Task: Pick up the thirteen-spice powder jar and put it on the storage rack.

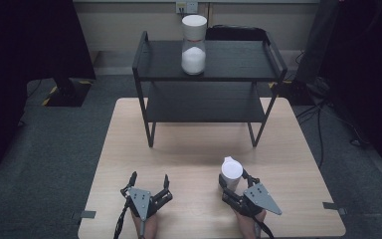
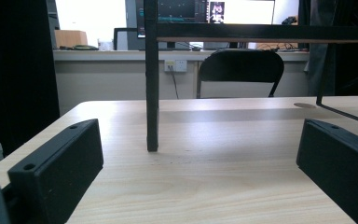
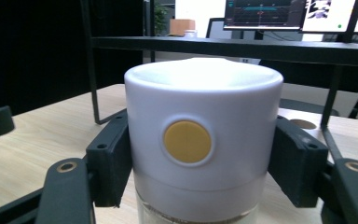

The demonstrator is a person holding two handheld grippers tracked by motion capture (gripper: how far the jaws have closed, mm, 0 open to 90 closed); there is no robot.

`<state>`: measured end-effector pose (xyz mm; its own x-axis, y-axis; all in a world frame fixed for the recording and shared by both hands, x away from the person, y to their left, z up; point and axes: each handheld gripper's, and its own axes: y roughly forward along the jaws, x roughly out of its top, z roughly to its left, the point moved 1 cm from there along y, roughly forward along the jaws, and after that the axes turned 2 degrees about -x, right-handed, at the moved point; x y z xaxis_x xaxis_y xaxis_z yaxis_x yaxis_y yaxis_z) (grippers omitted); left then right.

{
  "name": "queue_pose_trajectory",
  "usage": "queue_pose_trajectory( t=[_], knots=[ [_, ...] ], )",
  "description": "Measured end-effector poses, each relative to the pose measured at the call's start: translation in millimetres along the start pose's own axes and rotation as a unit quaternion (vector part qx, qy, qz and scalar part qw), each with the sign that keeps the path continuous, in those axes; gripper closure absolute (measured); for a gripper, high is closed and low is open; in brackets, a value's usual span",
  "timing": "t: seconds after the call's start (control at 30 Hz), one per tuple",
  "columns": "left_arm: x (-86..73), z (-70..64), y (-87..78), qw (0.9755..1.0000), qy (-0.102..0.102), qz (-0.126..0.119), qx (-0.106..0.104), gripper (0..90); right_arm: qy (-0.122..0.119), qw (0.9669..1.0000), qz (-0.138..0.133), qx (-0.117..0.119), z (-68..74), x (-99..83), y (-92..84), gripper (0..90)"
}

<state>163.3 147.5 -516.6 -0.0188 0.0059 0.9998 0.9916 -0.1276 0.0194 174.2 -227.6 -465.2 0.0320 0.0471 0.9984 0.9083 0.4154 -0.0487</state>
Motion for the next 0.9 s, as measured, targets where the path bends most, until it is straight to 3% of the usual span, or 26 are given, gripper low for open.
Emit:
queue_pose_trajectory(
  t=[0.4,0.9],
  knots=[
    [-0.1,-0.1,0.0,1.0000,0.000,0.000,0.000,0.0,0.010,0.9993,-0.006,0.035,-17.2,22.0,-4.9,29.6],
    [0.0,-0.1,0.0,1.0000,0.000,0.000,0.000,0.0,-0.009,0.9964,-0.008,0.084,-45.3,67.2,1.4,29.8]
  ],
)
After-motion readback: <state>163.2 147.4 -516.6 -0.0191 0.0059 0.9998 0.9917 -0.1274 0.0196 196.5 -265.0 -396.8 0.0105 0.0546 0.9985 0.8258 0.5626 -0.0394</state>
